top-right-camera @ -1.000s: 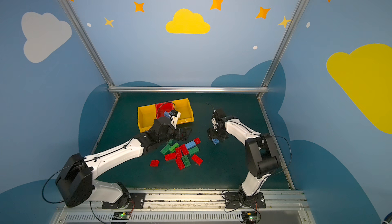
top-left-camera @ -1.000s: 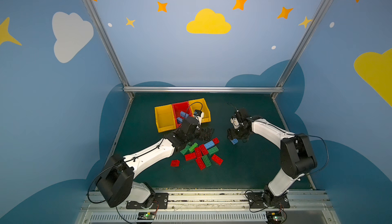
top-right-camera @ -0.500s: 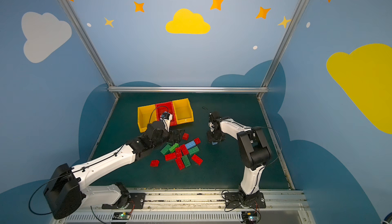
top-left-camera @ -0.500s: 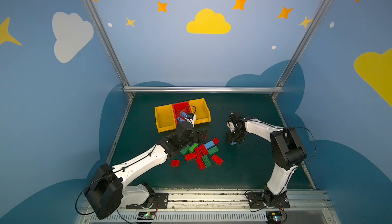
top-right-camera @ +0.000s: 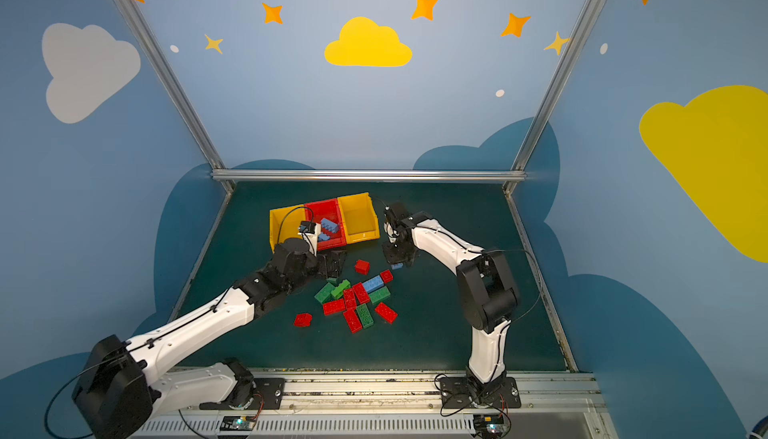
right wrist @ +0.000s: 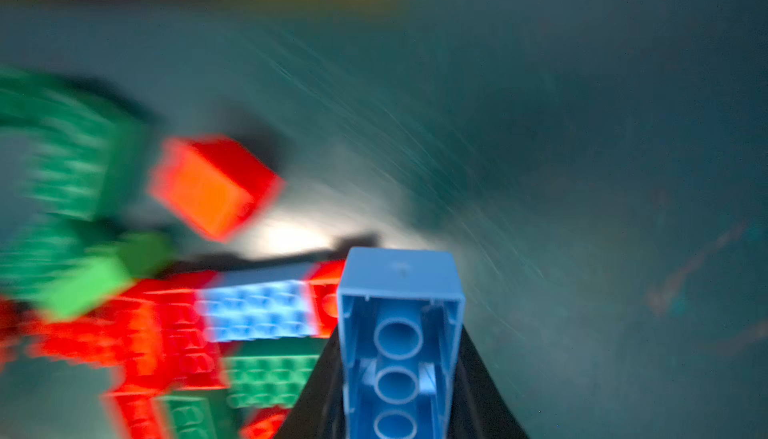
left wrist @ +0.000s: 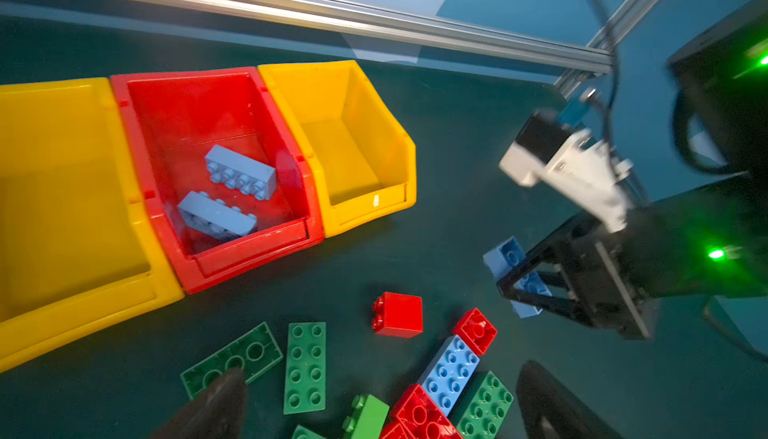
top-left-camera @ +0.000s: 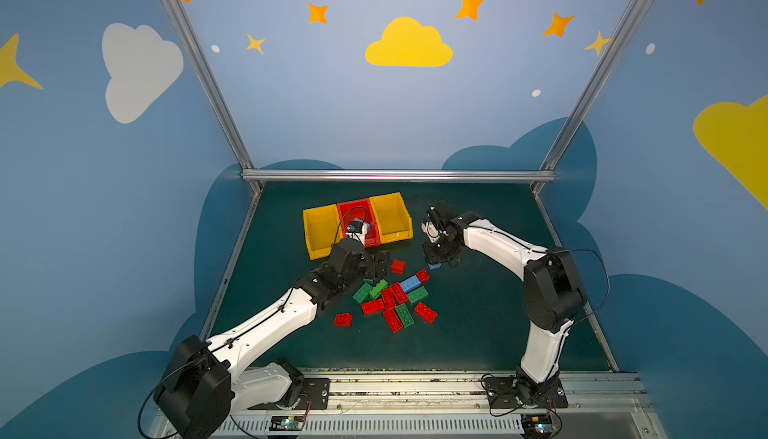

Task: Sort the legos into containers by color
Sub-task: 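Grasp the light-blue brick with the right gripper and drop it into the red bin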

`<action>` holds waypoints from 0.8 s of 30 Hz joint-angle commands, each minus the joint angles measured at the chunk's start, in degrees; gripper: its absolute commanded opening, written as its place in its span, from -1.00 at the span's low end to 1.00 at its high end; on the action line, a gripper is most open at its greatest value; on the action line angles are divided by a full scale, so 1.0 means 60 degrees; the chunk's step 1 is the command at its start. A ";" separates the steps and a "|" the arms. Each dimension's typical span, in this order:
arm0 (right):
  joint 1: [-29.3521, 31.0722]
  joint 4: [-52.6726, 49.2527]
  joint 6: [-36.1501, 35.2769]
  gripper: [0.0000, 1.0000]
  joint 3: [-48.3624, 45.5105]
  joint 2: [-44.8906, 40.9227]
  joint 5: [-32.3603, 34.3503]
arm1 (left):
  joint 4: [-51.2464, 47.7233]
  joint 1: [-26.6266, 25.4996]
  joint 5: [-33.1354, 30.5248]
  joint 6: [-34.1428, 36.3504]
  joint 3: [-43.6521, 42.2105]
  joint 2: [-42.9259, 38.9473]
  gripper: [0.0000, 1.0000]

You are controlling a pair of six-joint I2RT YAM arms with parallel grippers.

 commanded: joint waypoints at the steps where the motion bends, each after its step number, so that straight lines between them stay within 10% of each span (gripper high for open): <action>1: 0.0279 0.0277 0.0235 -0.52 0.1158 0.0241 -0.1078 | -0.0432 0.0386 -0.0299 -0.0440 -0.0282 -0.0426 1.00; 11: 0.0769 0.2236 0.0642 -0.48 0.4526 0.2870 -0.3341 | -0.1183 0.1290 -0.0869 -0.1026 -0.1043 -0.2092 1.00; 24: 0.1223 0.2773 0.0415 -0.32 0.8650 0.6267 -0.2792 | -0.2080 0.1712 -0.1271 -0.0827 -0.0767 -0.2841 1.00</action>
